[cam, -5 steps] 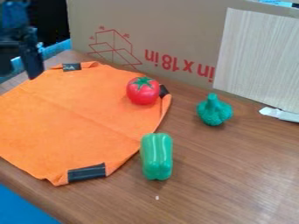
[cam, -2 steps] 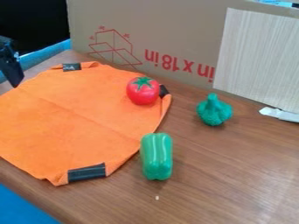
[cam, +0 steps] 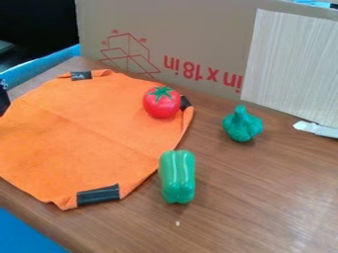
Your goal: Fold the cloth from bottom left to top right , over the tomato
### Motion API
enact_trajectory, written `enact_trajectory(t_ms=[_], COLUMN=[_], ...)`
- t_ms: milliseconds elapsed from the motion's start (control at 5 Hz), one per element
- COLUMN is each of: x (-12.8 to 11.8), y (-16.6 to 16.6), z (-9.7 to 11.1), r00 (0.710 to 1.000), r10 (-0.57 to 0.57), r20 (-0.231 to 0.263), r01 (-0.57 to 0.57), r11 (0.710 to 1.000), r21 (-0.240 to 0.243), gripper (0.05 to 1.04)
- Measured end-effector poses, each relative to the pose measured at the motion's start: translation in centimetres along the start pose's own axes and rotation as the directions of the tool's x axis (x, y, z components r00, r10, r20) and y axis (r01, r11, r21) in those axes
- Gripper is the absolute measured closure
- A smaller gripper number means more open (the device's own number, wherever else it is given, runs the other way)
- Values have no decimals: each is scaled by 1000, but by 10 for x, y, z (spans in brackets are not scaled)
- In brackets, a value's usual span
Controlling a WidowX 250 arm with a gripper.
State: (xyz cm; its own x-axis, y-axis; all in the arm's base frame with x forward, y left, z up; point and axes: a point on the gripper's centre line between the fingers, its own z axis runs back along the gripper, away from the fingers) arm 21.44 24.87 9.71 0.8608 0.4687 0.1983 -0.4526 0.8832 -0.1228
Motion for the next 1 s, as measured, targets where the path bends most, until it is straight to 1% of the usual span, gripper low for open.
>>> enact_trajectory(t_ms=[200, 400, 600, 800, 1000], x=[-6, -5, -3, -7, -6], y=[8, 10, 14, 18, 19], z=[-8, -8, -9, -20, -32], r00=[1000, 999, 996, 993, 986], r10=[14, 31, 86, 120, 140], r20=[-6, -8, 11, -21, -88], r01=[-14, -30, -87, -116, -125], r11=[998, 995, 989, 984, 980], r21=[66, 94, 120, 134, 154], gripper=[83, 83, 83, 83, 83])
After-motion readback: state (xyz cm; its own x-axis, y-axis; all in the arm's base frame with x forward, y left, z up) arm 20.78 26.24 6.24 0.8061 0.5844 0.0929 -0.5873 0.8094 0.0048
